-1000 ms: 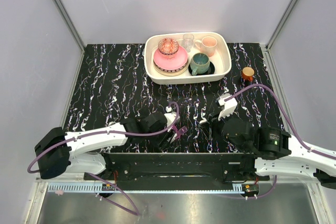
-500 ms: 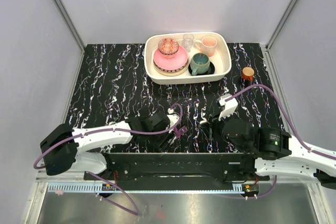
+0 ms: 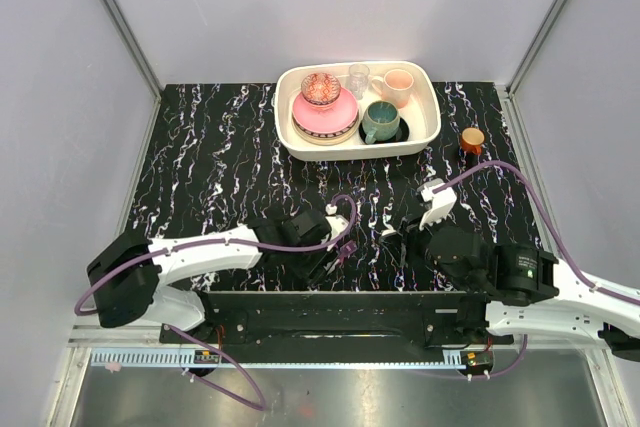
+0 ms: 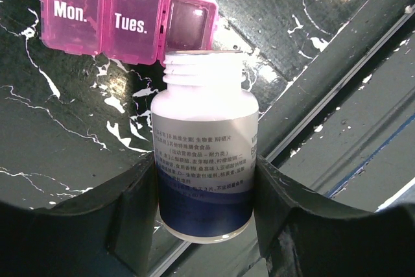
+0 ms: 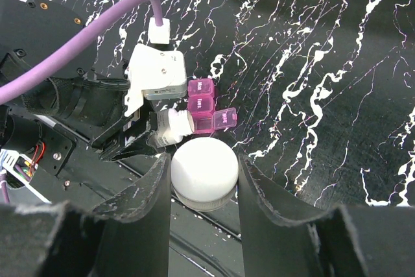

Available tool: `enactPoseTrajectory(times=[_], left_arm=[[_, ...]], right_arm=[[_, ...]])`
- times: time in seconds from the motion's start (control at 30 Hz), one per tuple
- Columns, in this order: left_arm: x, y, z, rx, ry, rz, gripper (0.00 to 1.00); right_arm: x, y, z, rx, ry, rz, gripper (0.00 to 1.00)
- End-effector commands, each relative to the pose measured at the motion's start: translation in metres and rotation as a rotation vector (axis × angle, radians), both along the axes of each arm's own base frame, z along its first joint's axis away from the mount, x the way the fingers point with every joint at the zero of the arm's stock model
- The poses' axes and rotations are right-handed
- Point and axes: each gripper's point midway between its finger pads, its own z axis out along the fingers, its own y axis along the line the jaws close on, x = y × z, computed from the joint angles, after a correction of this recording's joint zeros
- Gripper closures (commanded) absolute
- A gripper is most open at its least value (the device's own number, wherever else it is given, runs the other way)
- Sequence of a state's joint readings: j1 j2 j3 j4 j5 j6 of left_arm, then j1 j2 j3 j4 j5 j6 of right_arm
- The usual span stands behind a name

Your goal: Sort the pills into containers

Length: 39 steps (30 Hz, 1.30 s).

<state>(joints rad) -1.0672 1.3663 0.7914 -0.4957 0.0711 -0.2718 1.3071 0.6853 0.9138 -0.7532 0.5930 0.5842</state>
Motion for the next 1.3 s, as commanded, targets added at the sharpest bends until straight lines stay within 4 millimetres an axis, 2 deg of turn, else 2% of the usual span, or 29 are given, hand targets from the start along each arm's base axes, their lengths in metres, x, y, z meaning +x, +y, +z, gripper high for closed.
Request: enactPoseTrajectory(times=[0.0,0.5,1.27], left_arm=[[0.0075,-0.0096,0.0139,-0.026,-0.017,-0.013,1.0],[0.0108,-0.0035,0.015,0.019,0.012,-0.018,1.0],[0.014,-0.0048,0.0177,0.084,0.049,-0.057,1.0]], right_arm=[[0.0015,-0.0043,0.0025,0.016,-0.003,-0.023,1.0],[0.0018,-0.0047,0.0042,0.02,-0.005,-0.026,1.0],[0.0002,-0.007,0.0023,0.029,0.002,-0.026,1.0]])
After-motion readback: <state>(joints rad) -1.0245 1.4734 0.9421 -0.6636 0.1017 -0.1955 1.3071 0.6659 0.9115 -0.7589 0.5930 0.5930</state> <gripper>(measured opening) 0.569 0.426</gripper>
